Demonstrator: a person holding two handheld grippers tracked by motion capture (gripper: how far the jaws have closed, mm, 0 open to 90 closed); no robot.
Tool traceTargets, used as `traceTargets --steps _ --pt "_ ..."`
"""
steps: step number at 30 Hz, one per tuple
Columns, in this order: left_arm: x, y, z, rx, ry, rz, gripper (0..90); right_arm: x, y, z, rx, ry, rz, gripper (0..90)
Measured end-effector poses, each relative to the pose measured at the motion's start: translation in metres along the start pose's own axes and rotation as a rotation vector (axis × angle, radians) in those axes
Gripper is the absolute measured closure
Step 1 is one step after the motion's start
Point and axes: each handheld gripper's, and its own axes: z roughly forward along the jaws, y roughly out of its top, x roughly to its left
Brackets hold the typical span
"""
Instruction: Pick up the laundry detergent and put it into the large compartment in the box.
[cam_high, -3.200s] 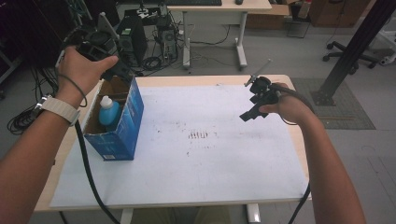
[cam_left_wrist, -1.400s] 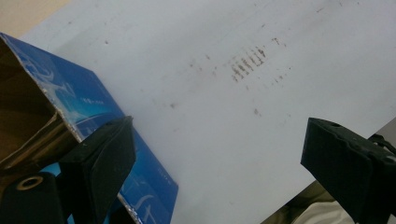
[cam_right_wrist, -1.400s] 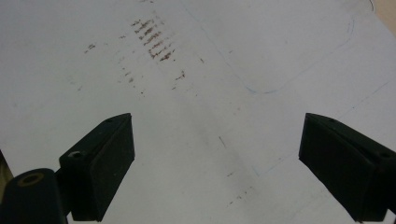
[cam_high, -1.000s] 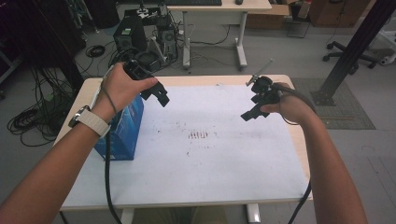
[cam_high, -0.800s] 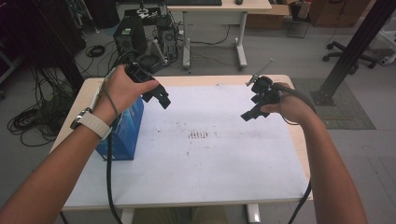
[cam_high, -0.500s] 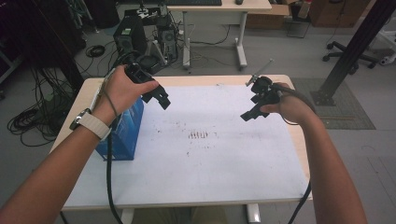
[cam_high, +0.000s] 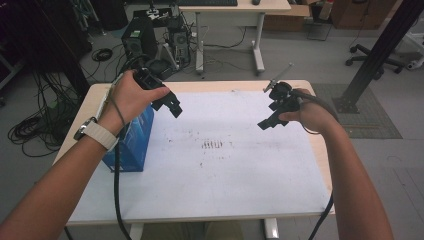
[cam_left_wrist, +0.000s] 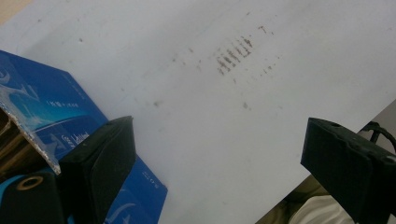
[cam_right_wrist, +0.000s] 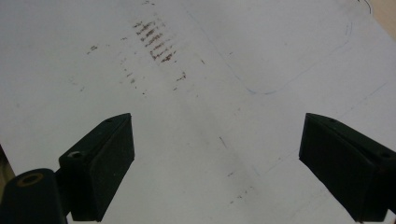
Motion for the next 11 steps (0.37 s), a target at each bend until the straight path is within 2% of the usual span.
traceTargets --steps 11 --pt "-0.0002 -0.0013 -0.0016 0.001 0.000 -0.003 10.5 0.0012 -0.0002 -0.0008 0.000 0.000 0.000 10.6"
